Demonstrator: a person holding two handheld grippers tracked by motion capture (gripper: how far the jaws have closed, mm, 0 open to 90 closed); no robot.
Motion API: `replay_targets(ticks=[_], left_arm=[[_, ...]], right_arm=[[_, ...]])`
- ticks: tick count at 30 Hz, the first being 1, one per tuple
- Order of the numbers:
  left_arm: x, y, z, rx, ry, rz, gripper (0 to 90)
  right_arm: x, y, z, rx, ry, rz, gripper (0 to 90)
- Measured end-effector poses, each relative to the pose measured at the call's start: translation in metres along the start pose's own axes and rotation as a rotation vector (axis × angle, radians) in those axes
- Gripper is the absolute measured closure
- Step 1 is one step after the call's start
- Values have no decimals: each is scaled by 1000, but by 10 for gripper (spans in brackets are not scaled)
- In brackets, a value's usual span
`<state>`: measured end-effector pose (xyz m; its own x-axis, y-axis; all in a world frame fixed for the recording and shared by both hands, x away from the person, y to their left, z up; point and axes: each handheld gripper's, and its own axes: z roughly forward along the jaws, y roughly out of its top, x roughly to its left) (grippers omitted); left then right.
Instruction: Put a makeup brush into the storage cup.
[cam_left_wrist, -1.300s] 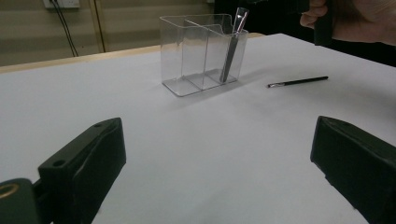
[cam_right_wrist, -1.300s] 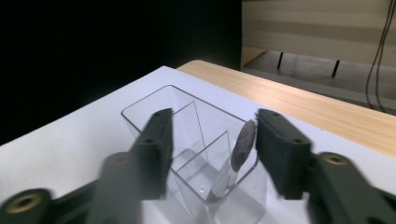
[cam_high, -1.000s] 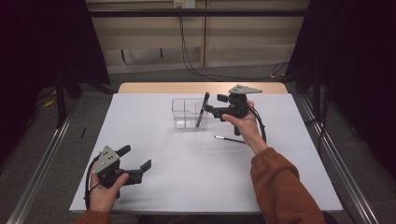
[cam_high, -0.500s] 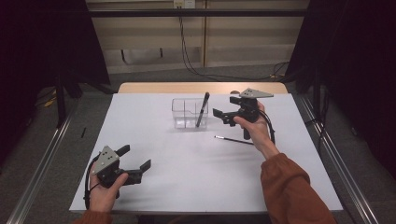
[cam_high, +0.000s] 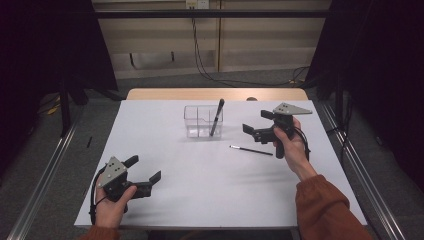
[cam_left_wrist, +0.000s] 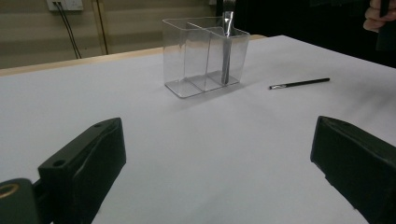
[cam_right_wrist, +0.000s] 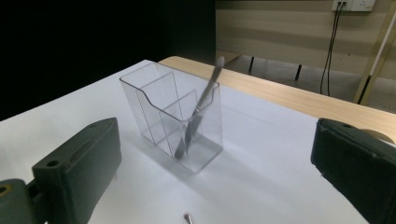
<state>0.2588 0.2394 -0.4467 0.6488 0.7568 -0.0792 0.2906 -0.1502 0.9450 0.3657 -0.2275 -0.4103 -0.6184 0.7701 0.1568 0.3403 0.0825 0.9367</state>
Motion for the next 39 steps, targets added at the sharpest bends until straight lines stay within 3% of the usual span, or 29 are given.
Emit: replay_targets(ticks=[11,20,32,39], left_arm=[[-1,-1,0,5,1,2,33],[-1,-2,-3,14,9,13,33],[-3,-2,-8,2,13,11,33],[-2,-3,-10,-3,9,3,33]], right_arm=[[0,-16,-30,11,-13,-17,12],[1,-31,-57,12,-21,-4,12],[7,-55,-91,-19,-66,30,12],[13,-67,-103,-5,-95,12,14]])
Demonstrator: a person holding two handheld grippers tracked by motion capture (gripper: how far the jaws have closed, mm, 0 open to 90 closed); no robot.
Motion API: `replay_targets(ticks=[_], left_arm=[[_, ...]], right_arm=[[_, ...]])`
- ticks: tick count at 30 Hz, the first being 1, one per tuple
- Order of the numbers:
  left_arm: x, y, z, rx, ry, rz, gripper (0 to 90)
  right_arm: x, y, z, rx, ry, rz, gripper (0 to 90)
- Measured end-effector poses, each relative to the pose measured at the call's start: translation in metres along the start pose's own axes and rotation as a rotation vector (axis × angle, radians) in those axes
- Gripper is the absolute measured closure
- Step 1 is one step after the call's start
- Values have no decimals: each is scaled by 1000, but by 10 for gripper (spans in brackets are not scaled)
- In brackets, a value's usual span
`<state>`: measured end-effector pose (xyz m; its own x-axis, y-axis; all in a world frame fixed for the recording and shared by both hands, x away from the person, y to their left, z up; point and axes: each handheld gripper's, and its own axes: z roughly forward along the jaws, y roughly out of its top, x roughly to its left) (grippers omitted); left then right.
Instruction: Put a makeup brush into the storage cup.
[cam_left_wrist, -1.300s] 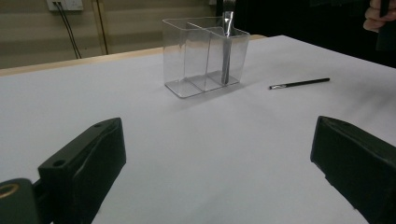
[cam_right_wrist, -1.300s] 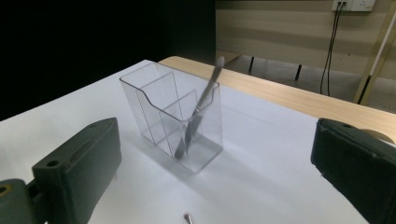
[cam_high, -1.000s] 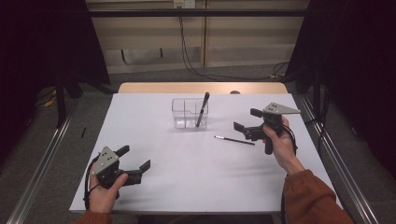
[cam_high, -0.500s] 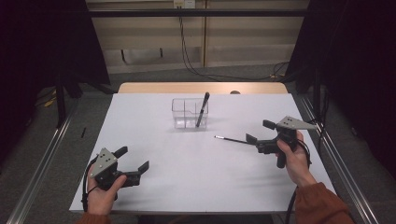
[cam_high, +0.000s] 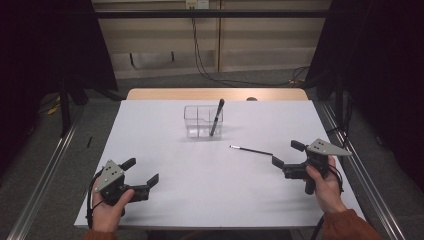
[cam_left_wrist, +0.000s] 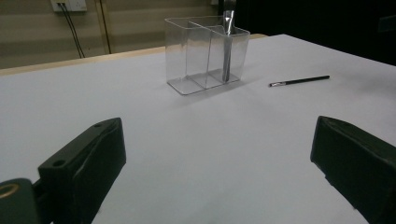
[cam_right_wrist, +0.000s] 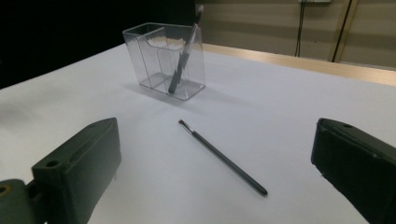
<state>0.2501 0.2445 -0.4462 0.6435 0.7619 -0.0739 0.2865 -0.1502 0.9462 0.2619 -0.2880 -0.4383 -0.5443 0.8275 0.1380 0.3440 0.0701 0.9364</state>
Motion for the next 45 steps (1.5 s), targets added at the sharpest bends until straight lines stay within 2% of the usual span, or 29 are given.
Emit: replay_targets(ticks=[13,19,24,40,45], left_arm=[[-4,0,-5,-5,4,9,33],[-6,1,-2,-9,8,7,31],[-6,1,-2,-12,-6,9,30],[-3,0,0,-4,-1,1,28],[-4,2,0,-7,-2,11,28]], right_arm=[[0,-18,-26,-5,-41,-1,14],[-2,-24,-33,-6,-28,0,11],[-2,-23,-30,-5,-22,-5,11],[-1,-17,-24,-9,12,16,7],[3,-14,-17,-5,28,-8,6]])
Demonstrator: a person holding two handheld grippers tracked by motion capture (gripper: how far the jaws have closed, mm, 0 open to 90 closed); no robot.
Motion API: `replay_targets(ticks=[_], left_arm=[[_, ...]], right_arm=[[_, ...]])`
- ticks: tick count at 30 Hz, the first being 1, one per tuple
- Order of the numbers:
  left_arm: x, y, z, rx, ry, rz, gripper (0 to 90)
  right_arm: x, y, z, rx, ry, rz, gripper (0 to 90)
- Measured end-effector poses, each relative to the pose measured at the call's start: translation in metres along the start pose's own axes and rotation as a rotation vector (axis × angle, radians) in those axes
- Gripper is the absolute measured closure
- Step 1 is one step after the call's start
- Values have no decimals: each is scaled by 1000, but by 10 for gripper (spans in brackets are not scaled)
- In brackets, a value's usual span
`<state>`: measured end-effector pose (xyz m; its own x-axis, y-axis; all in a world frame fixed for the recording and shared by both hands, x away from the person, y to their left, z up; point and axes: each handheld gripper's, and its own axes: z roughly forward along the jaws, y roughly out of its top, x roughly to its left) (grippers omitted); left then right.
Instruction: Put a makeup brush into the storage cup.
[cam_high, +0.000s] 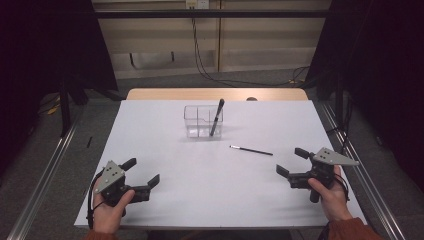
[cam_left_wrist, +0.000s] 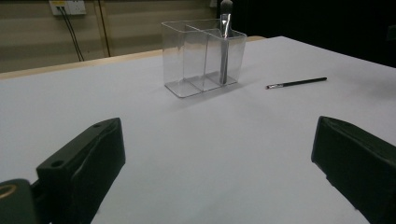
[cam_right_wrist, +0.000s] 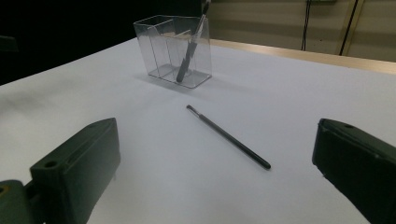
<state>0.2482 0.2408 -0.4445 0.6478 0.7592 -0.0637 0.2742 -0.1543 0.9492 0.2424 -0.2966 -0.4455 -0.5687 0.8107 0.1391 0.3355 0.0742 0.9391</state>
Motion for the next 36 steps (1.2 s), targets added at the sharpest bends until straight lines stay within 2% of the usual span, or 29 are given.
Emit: replay_targets(ticks=[4,10,12,15,19,26,29,34,36], left_arm=[[0,0,1,1,0,0,28],[0,0,2,4,-5,9,28],[0,0,1,4,-6,13,28],[0,1,1,-1,-6,9,28],[1,0,1,0,3,7,28],[2,1,1,-4,2,8,28],[2,1,1,-4,3,8,28],[3,1,1,-2,5,8,28],[3,1,1,-1,2,8,28]], right_arm=[[-1,5,5,7,5,-23,10],[-6,15,15,2,4,-28,11],[-8,19,20,7,20,-25,11],[-10,25,29,32,52,-9,5],[-11,31,42,16,42,-31,3],[-8,43,69,59,94,-37,5],[-7,49,80,42,100,-41,12],[-4,58,96,43,117,-57,11],[-4,61,101,31,102,-58,15]])
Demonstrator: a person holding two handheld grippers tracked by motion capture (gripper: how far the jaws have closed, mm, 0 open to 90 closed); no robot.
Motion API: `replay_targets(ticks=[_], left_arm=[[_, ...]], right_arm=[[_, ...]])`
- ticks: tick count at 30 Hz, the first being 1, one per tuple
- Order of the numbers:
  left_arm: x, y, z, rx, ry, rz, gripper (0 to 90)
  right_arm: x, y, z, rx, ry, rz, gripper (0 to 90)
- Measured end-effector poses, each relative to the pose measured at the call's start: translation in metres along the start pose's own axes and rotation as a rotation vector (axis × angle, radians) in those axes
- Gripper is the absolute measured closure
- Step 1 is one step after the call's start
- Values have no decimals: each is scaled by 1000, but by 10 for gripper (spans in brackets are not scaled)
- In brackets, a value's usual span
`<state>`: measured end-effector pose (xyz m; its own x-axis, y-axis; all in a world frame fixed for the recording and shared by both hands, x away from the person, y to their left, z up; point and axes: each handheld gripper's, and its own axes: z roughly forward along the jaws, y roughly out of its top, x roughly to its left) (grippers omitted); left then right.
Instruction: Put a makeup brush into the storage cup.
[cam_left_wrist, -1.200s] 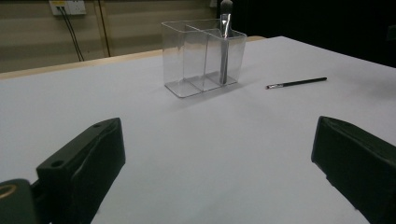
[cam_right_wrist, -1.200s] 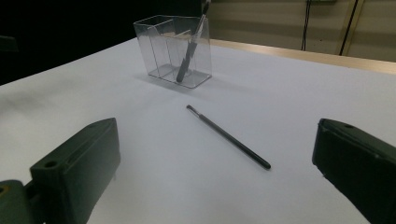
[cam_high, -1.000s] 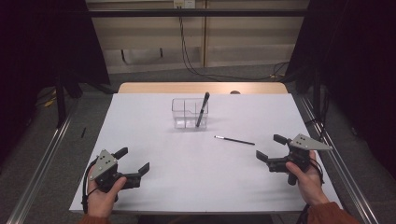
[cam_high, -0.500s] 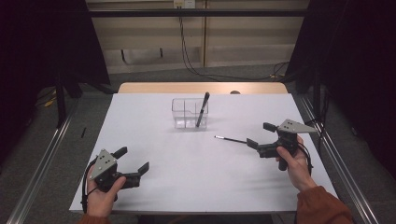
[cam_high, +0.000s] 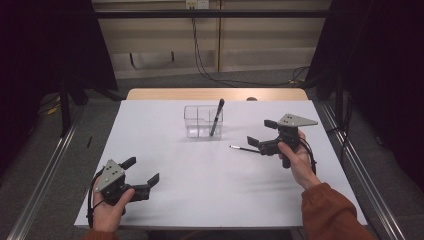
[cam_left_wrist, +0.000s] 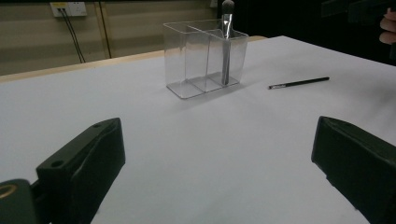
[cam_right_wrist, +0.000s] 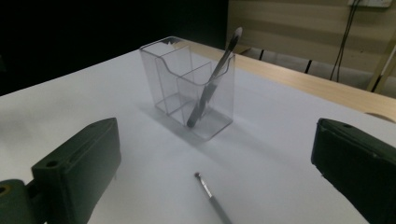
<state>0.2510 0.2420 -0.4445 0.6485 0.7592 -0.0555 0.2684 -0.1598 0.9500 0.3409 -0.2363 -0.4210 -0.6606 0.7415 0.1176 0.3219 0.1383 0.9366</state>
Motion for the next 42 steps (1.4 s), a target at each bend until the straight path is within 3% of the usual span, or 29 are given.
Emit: replay_targets(ticks=[2,6,8,12,19,28,42], left_arm=[[1,0,0,0,-3,0,28],[1,-1,1,4,-3,-1,28],[0,-1,1,6,-7,-1,28],[-1,0,2,1,-9,2,28],[-1,0,2,6,-6,4,27],[0,0,2,7,-6,7,27],[0,-1,1,8,-4,4,28]], right_arm=[[-2,3,5,23,21,3,5],[-5,8,14,14,6,14,20],[-7,12,18,56,26,10,9],[-10,19,26,85,25,-4,14],[-15,27,34,86,22,-1,18],[-13,32,41,148,52,-28,13],[-21,37,47,311,64,-66,18]])
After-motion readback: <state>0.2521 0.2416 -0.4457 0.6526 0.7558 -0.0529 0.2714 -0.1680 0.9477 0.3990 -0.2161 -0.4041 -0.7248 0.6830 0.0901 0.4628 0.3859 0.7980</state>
